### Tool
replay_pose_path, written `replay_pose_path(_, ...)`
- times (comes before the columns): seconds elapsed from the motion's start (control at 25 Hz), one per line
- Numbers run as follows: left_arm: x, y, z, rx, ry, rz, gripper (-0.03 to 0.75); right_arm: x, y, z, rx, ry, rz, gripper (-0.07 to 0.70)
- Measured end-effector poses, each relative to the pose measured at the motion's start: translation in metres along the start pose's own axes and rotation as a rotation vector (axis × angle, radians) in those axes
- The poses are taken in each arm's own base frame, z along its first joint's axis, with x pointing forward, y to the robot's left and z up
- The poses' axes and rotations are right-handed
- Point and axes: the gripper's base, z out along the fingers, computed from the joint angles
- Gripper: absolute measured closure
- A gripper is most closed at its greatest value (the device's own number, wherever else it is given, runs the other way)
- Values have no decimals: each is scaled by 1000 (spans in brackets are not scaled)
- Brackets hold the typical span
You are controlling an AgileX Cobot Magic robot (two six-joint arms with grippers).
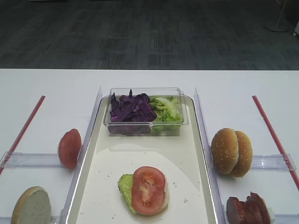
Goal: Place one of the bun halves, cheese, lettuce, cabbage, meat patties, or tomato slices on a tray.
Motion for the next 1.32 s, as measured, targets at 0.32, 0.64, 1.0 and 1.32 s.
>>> replay_pose_path(0.32, 0, 0, 0, -2, 0, -1, 240, 0, 0, 0, 0, 0, 0, 148)
replay_pose_path(0.64, 0, 0, 0, -2, 0, -1, 240, 0, 0, 0, 0, 0, 0, 147)
replay_pose_path(1.0, 0, 0, 0, -2, 0, -1, 240, 0, 0, 0, 0, 0, 0, 148)
replay_pose_path(1.32, 0, 0, 0, -2, 0, -1, 240, 0, 0, 0, 0, 0, 0, 147)
